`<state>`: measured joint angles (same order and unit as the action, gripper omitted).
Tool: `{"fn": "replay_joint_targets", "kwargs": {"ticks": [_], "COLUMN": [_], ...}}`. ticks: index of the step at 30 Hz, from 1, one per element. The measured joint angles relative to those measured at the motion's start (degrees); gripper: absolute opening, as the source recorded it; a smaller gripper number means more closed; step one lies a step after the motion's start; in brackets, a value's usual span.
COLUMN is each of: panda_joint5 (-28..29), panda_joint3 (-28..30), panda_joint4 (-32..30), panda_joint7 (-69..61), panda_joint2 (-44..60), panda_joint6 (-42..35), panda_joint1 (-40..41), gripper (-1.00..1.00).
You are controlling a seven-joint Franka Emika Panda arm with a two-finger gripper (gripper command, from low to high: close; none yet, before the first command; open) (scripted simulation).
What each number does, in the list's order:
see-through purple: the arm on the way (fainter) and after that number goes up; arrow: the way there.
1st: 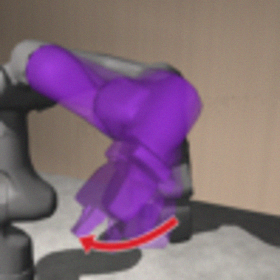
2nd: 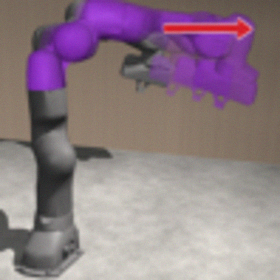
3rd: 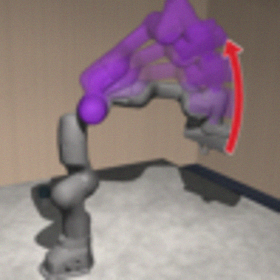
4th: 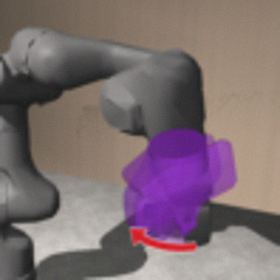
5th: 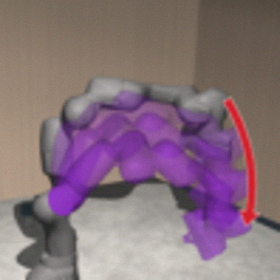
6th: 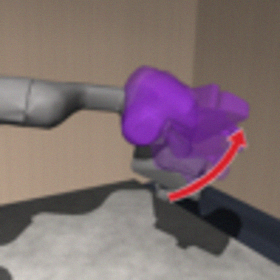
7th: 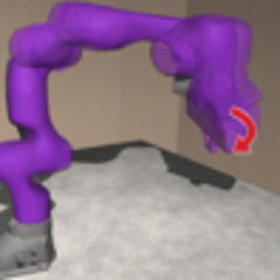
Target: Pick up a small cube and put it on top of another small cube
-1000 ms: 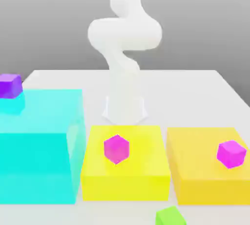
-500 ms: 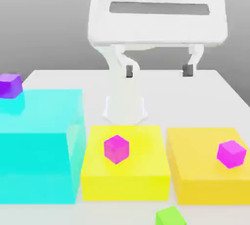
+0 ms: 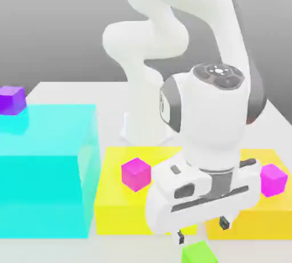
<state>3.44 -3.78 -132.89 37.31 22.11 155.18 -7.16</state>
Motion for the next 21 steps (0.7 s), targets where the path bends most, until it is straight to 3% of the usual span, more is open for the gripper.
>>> {"fn": "replay_joint_targets", "kwargs": {"ticks": [2,3,10,15,21], "panda_joint5": [0.5,0.7,0.8,-0.5,-1.2], "panda_joint3": [0.5,0.7,0.7,-0.1,1.5], "panda_joint4": [0.8,1.1,1.2,-1.0,-8.1], "panda_joint7": [0.3,0.5,0.5,-0.4,-0.4], "panda_joint2": [4.2,5.8,6.0,-2.9,-15.4], "panda_joint6": [3.2,4.4,4.6,-2.2,-7.5], "panda_joint1": [-0.4,-0.6,-0.6,0.2,2.3], "gripper": [0.0,-1.0,-1.0,-1.0,-1.0]}}
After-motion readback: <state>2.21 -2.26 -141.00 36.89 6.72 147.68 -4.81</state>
